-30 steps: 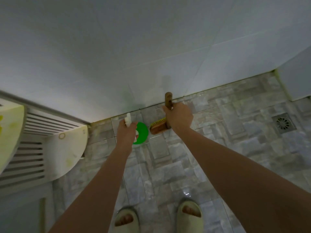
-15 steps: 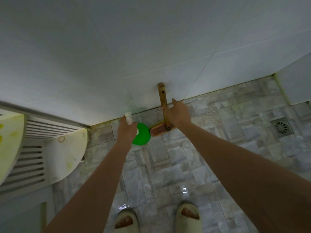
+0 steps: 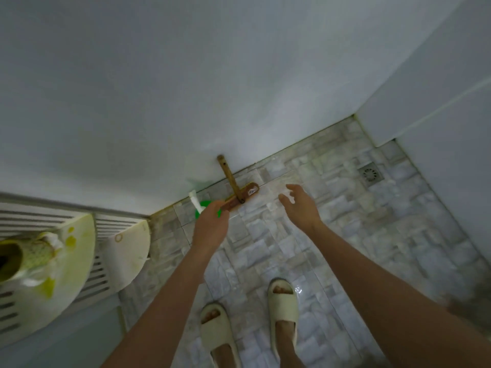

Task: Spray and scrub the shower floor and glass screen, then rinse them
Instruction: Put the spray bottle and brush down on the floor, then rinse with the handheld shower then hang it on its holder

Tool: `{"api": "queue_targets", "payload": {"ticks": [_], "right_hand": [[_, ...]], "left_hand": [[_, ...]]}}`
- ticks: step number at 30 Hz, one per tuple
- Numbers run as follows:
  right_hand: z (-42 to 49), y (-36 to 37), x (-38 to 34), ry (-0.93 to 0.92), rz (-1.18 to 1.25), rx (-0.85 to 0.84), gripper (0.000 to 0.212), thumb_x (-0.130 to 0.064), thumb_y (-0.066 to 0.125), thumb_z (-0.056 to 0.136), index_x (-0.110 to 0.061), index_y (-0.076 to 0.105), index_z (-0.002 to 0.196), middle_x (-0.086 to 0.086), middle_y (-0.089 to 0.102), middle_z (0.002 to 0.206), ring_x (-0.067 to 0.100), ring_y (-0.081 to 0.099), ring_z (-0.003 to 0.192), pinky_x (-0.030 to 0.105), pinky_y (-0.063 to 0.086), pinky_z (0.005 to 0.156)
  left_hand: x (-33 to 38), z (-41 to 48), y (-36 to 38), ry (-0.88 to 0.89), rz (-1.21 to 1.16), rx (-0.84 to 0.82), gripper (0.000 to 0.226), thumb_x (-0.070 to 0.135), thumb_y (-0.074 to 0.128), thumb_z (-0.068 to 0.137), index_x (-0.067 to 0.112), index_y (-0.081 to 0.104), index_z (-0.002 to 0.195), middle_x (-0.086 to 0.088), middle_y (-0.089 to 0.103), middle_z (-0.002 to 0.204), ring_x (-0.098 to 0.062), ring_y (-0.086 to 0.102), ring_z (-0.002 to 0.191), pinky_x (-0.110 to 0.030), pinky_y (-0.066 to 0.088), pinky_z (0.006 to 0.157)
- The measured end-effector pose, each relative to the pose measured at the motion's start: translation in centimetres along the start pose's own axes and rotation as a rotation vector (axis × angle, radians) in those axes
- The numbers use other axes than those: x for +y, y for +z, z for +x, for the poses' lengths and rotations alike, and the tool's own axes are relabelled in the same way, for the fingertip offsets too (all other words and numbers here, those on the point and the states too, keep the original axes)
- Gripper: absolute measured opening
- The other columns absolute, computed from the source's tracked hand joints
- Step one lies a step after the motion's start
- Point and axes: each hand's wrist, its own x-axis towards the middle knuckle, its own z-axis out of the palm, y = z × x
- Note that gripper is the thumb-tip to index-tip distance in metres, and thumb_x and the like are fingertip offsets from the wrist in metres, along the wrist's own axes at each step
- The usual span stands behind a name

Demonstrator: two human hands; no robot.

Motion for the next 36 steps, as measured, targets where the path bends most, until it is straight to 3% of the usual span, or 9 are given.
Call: {"api": "queue_targets", "payload": {"ticks": [3, 5, 8, 10, 16, 22, 29, 32, 36], "right_hand": [[-6.5, -7.1, -2.5, 0.030, 0.083, 0.115, 0.043, -0.031, 0.050, 0.099, -0.013, 0.045, 0.138, 0.011, 0.053, 0.136, 0.022, 0.051, 0.124, 0.025, 0.038, 0.092], [-11.2, -12.2, -4.4, 0.040, 0.126, 0.189, 0.041, -0.029, 0.049, 0.099, -0.014, 0.047, 0.137, 0.010, 0.054, 0.135, 0.021, 0.051, 0.123, 0.025, 0.039, 0.091], [-18.1, -20.6, -7.3, 0.016, 0.183, 0.348, 0.037, -0.027, 0.050, 0.099, -0.015, 0.051, 0.134, 0.009, 0.058, 0.130, 0.021, 0.056, 0.118, 0.023, 0.039, 0.087], [-23.6, -27.1, -9.0, -0.002, 0.233, 0.503, 0.034, -0.024, 0.052, 0.098, -0.014, 0.054, 0.130, 0.009, 0.062, 0.124, 0.022, 0.058, 0.113, 0.023, 0.040, 0.085], [-35.3, -43.3, -12.7, -0.092, 0.233, 0.845, 0.030, -0.023, 0.054, 0.097, -0.015, 0.059, 0.125, 0.008, 0.065, 0.114, 0.020, 0.060, 0.108, 0.021, 0.039, 0.083], [-45.1, -59.3, -14.5, -0.213, 0.264, 1.191, 0.028, -0.019, 0.055, 0.095, -0.012, 0.063, 0.120, 0.005, 0.067, 0.108, 0.013, 0.060, 0.098, 0.012, 0.037, 0.077], [-53.6, -78.1, -14.5, -0.387, 0.197, 1.503, 0.030, -0.025, 0.052, 0.097, -0.018, 0.058, 0.126, -0.004, 0.061, 0.110, 0.006, 0.055, 0.100, 0.010, 0.039, 0.077], [-57.2, -85.8, -15.4, -0.452, 0.111, 1.623, 0.033, -0.026, 0.050, 0.098, -0.017, 0.055, 0.130, -0.001, 0.059, 0.111, 0.009, 0.056, 0.100, 0.019, 0.041, 0.081], [-60.8, -94.9, -16.8, -0.445, 0.030, 1.748, 0.035, -0.027, 0.048, 0.098, -0.017, 0.051, 0.131, 0.003, 0.059, 0.117, 0.014, 0.056, 0.102, 0.026, 0.045, 0.087]], "left_hand": [[6.8, -5.9, -2.0, 0.086, 0.039, -0.081, 0.018, 0.016, 0.044, 0.102, 0.025, 0.058, 0.111, 0.008, 0.052, 0.101, -0.014, 0.048, 0.099, -0.022, 0.032, 0.082], [11.4, -9.6, -3.1, 0.154, 0.055, -0.123, 0.013, 0.018, 0.046, 0.102, 0.024, 0.058, 0.099, 0.006, 0.055, 0.093, -0.016, 0.052, 0.097, -0.023, 0.034, 0.079], [19.0, -15.6, -4.2, 0.326, 0.040, -0.180, 0.015, 0.018, 0.052, 0.100, 0.025, 0.066, 0.101, 0.002, 0.064, 0.108, -0.018, 0.060, 0.106, -0.025, 0.043, 0.089], [25.0, -20.6, -4.5, 0.431, 0.046, -0.265, 0.017, 0.022, 0.054, 0.099, 0.034, 0.065, 0.102, 0.002, 0.067, 0.117, -0.020, 0.061, 0.113, -0.037, 0.048, 0.101], [39.9, -31.9, -2.2, 0.789, 0.055, -0.478, 0.022, 0.019, 0.052, 0.100, 0.027, 0.066, 0.115, 0.005, 0.066, 0.118, -0.015, 0.061, 0.112, -0.030, 0.047, 0.094], [54.6, -42.7, 3.9, 1.118, 0.043, -0.626, 0.025, 0.021, 0.053, 0.099, 0.026, 0.066, 0.120, 0.005, 0.066, 0.121, -0.013, 0.060, 0.114, -0.035, 0.047, 0.102], [69.4, -52.0, 13.8, 1.358, -0.003, -0.745, 0.023, 0.025, 0.053, 0.100, 0.030, 0.063, 0.119, 0.005, 0.065, 0.121, -0.013, 0.062, 0.113, -0.036, 0.049, 0.099], [74.6, -55.8, 18.2, 1.436, -0.030, -0.767, 0.023, 0.023, 0.054, 0.099, 0.023, 0.063, 0.120, -0.002, 0.068, 0.115, -0.017, 0.064, 0.108, -0.030, 0.048, 0.086], [79.6, -60.0, 24.3, 1.517, -0.037, -0.819, 0.015, 0.021, 0.056, 0.098, 0.023, 0.062, 0.112, -0.011, 0.069, 0.113, -0.027, 0.067, 0.106, -0.040, 0.050, 0.098]]}}
